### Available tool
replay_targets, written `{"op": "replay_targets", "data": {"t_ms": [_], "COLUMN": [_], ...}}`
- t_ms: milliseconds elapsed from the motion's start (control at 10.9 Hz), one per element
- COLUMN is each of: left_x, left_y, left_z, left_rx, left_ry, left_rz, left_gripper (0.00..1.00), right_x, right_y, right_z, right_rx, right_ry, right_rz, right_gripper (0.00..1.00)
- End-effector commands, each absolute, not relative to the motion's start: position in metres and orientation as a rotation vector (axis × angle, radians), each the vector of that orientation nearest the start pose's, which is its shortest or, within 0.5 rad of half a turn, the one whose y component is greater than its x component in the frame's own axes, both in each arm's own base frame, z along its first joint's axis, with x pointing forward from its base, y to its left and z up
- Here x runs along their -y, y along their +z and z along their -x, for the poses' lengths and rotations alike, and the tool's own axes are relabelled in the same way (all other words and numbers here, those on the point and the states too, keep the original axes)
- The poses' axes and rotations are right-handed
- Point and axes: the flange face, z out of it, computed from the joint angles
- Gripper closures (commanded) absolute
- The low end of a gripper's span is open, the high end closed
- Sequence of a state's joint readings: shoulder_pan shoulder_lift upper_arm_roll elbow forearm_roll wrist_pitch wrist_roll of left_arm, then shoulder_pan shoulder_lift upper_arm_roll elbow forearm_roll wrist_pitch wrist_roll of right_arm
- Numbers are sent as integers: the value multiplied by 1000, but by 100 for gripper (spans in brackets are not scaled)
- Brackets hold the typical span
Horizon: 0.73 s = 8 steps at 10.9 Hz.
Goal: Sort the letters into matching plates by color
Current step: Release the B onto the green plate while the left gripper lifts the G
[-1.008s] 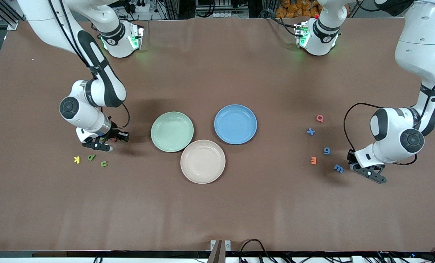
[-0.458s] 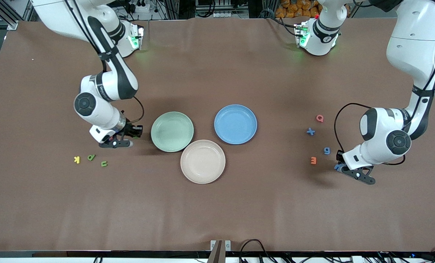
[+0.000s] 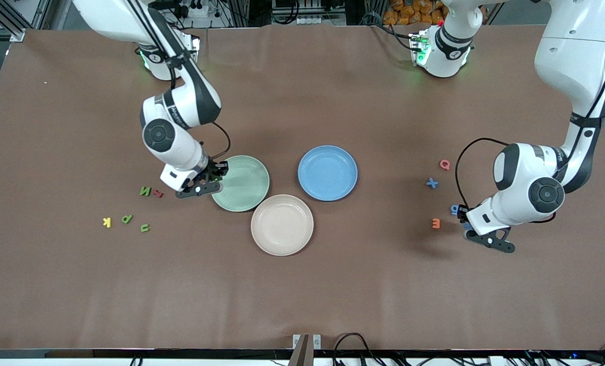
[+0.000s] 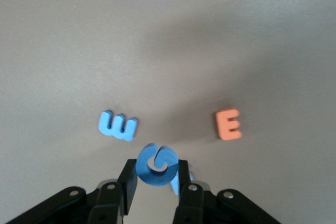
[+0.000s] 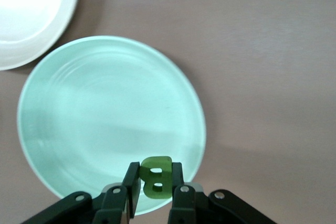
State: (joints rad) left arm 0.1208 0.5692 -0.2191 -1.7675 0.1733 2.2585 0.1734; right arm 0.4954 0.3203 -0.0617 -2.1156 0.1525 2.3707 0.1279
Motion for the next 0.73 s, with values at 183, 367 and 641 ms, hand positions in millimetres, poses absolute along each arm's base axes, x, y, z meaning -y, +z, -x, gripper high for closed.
{"op": "replay_targets", "data": {"t_ms": [183,367,641], "left_x": [111,146,175], "left_y": [278,285,292], "left_z": [-629,-619,-604], "left_rx": [-359,-277,-209], "left_ry": [142,170,224], "left_rz": [3113,3127,3123], "left_gripper": [100,100,100], "right_x": [-269,-264,-233], "right_y": [261,261,273], "right_z": [-507,-509,-529], "right_rx": [390,386,352], "right_ry": [141,136,90], "right_rz": [3069,3074,3106], "right_gripper": [67,16,0]}}
